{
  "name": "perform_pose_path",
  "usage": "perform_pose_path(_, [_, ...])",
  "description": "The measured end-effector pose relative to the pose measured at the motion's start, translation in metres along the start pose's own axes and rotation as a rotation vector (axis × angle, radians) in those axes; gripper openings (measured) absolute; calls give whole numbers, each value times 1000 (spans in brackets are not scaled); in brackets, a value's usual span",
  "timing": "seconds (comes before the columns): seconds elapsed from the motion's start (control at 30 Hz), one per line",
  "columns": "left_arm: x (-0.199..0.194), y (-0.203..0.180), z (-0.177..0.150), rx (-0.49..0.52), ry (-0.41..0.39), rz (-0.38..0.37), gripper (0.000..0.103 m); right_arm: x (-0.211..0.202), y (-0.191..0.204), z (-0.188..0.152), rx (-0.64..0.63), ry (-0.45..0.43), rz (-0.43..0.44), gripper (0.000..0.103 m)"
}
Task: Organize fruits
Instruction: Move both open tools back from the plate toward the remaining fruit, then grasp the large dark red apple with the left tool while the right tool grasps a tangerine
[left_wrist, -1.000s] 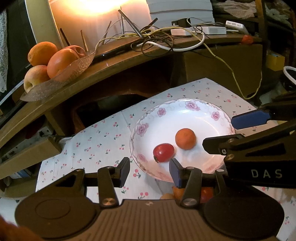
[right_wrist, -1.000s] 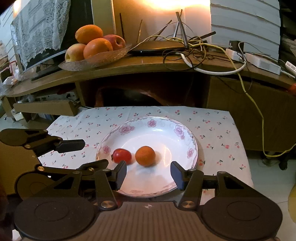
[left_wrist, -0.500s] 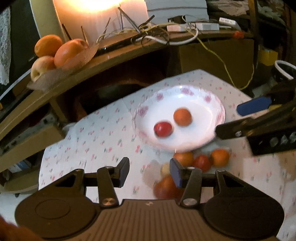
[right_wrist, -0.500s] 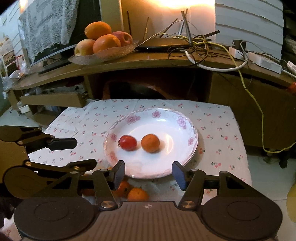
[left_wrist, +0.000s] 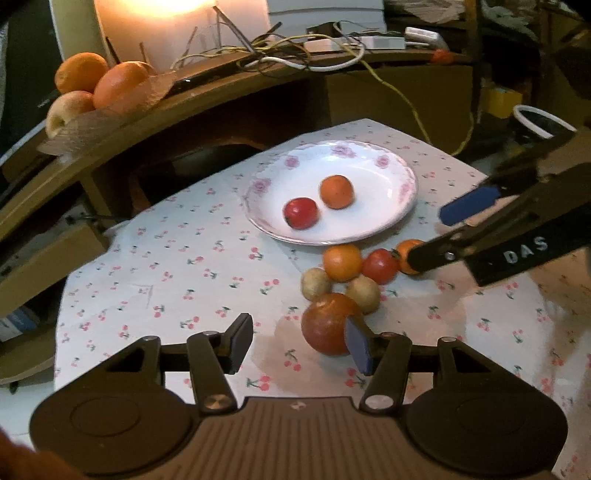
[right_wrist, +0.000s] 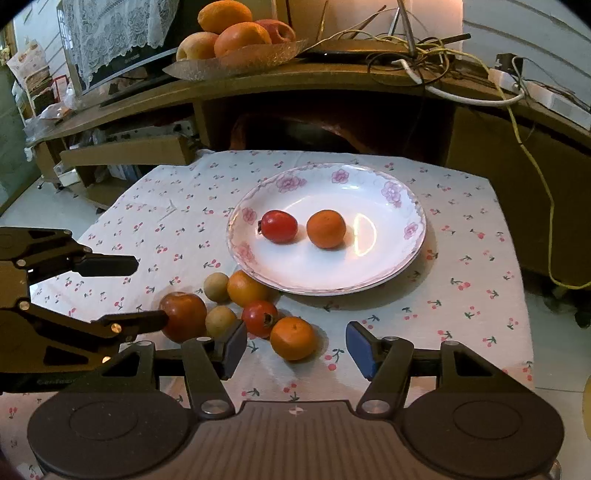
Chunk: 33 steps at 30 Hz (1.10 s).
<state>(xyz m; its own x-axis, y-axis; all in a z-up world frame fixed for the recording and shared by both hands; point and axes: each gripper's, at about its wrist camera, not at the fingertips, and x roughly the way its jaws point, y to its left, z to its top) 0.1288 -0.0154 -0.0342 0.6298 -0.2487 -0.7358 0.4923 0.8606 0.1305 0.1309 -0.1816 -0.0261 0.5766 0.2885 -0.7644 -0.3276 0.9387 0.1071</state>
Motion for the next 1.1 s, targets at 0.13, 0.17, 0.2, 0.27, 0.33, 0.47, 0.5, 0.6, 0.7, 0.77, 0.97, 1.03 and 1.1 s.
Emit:
perform_pose_path(0.13, [2, -6, -3, 23, -6, -36, 62, 4, 0, -2, -7, 12, 6, 62])
perform_pose_path(0.17, [2, -7, -2, 29, -7, -42, 62, 5, 0, -2, -10, 16, 4, 62])
perform_pose_path(0.2, [3, -8, -1, 35, -6, -50, 62, 7, 1, -2, -14, 21, 5, 62])
perform_pose_path(0.27, [6, -9, -1, 38, 0, -67, 62, 9, 2, -2, -22, 26, 13, 62])
perform_pose_path(0.33, [10, -11, -1, 49, 13, -86, 62, 10, 3, -2, -40, 29, 12, 62])
perform_pose_path(0.47, [19, -14, -2, 67, 27, -81, 62, 15, 0, -2, -44, 42, 17, 62])
perform_pose_path(0.5, [20, -13, -2, 63, 28, -82, 62, 17, -1, -2, -46, 47, 22, 62])
perform_pose_path(0.6, [24, -9, 0, 43, 28, -89, 62, 21, -1, -2, -45, 57, 34, 62])
perform_pose_path(0.7, [28, -7, -2, 39, 33, -85, 62, 25, -1, -2, -46, 55, 43, 61])
perform_pose_path(0.77, [29, -6, -3, 38, 38, -86, 62, 28, -1, 0, -51, 59, 43, 61])
perform_pose_path(0.97, [33, -2, -4, 30, 33, -91, 62, 31, -2, -3, -79, 57, 31, 58])
perform_pose_path(1.03, [34, -2, -3, 24, 30, -90, 62, 31, -2, -3, -76, 53, 28, 57])
perform_pose_path(1.1, [34, -3, -3, 25, 29, -86, 62, 30, -2, -3, -80, 51, 27, 55])
